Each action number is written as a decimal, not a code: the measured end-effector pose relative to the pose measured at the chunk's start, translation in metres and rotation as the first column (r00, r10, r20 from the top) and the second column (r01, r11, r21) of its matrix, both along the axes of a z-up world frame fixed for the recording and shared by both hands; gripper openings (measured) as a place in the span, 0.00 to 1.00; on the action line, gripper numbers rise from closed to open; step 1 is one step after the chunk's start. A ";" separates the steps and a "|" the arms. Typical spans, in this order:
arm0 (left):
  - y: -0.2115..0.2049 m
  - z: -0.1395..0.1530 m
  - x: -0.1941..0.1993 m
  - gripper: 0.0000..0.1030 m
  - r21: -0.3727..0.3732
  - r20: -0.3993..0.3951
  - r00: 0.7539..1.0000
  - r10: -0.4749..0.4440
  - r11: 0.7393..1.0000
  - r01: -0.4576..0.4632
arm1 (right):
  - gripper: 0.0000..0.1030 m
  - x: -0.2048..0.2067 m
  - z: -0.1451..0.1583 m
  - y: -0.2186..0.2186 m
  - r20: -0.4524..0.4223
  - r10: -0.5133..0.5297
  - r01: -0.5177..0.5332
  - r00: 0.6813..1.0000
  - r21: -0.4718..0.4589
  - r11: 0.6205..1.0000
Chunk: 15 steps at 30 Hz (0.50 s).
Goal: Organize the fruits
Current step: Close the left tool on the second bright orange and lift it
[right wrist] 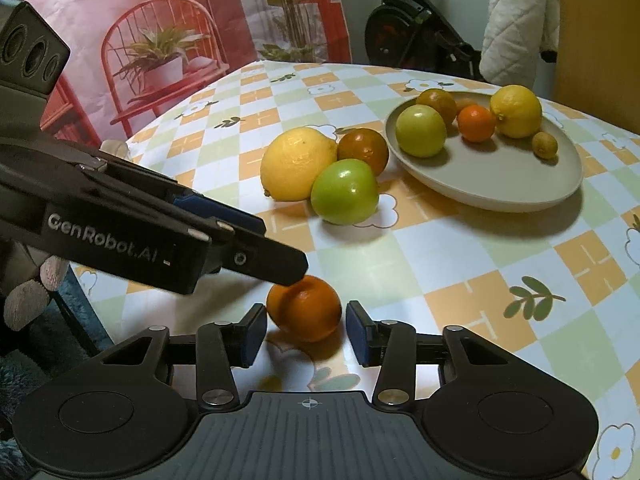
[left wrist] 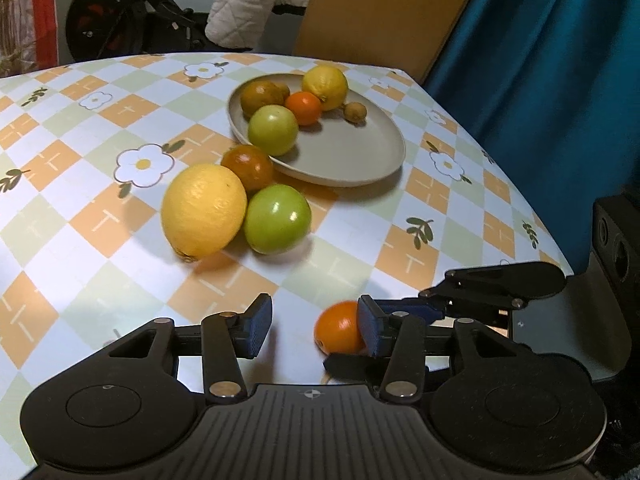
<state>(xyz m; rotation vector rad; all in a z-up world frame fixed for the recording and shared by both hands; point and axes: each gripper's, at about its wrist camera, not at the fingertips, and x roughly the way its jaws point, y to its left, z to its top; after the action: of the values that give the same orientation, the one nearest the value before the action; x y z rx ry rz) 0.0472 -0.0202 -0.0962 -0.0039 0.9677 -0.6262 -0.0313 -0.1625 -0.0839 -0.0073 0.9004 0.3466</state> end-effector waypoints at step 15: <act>-0.008 -0.013 0.006 0.50 -0.031 -0.053 0.998 -0.017 0.999 0.015 | 0.36 0.004 -0.002 0.000 0.023 -0.013 0.013 1.000 0.016 1.000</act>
<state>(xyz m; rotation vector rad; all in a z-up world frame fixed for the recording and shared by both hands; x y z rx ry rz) 0.0528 -0.0279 -0.1088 -0.0399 1.0105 -0.6582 -0.0272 -0.1627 -0.0863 0.0088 0.8743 0.3408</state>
